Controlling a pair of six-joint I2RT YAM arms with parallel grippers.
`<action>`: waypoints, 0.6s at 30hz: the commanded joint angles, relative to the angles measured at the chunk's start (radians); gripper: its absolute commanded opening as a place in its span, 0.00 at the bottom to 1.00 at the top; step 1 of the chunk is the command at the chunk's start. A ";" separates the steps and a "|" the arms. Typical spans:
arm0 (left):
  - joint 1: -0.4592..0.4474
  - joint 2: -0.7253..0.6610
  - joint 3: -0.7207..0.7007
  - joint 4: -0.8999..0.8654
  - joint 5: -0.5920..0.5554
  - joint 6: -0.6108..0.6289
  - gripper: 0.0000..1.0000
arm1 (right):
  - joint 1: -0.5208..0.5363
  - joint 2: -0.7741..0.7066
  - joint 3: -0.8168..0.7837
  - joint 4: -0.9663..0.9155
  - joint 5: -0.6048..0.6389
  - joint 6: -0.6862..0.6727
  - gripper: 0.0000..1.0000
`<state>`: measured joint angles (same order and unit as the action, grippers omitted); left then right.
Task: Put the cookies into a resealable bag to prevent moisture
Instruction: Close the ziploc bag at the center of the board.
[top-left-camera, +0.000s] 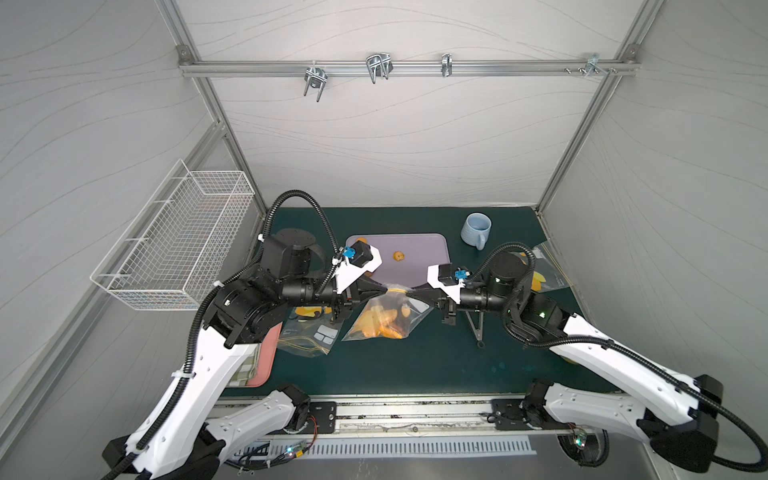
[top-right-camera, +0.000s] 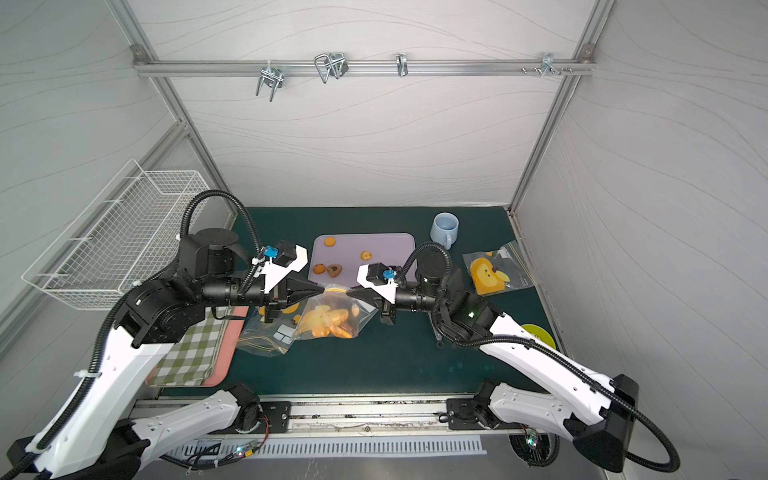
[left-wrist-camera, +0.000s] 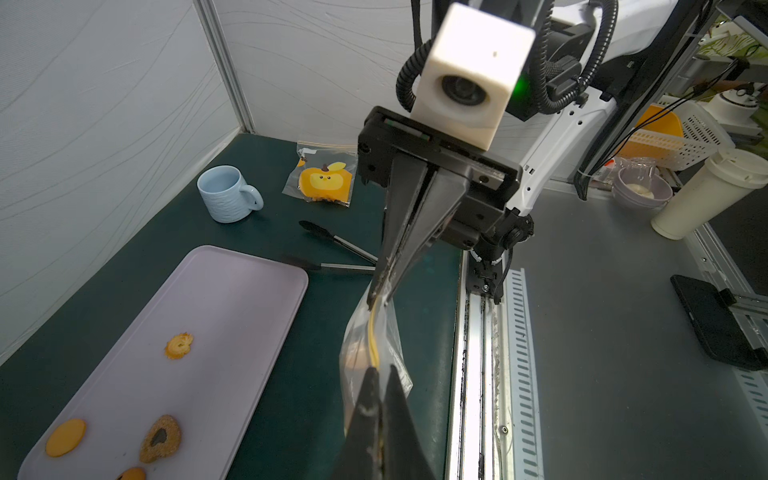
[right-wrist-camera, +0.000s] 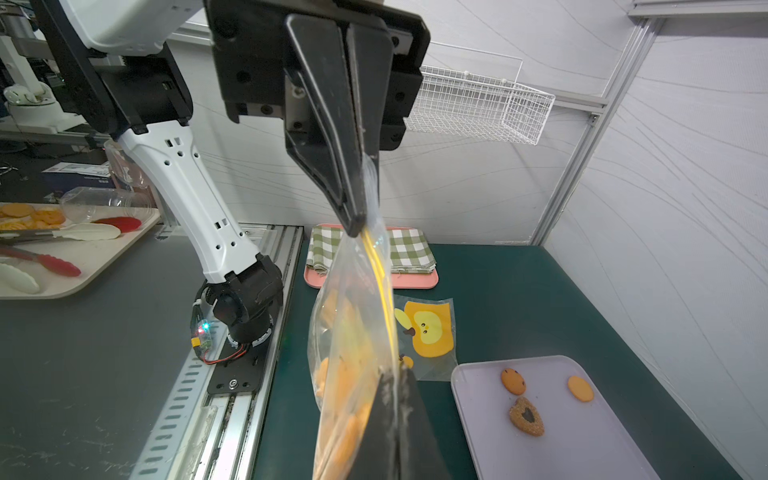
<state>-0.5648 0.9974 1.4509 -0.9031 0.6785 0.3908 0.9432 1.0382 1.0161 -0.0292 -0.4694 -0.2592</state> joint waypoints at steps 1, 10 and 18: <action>0.001 0.004 0.019 0.052 0.031 0.014 0.00 | 0.012 0.009 0.030 0.044 -0.031 -0.001 0.17; 0.002 0.006 0.017 0.055 0.031 0.011 0.00 | 0.025 0.045 0.065 0.041 -0.052 0.005 0.00; 0.002 0.009 0.017 0.058 0.036 0.010 0.00 | 0.043 0.081 0.093 0.051 -0.054 0.006 0.00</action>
<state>-0.5648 1.0069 1.4509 -0.8982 0.6891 0.3889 0.9749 1.1057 1.0733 0.0029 -0.5133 -0.2527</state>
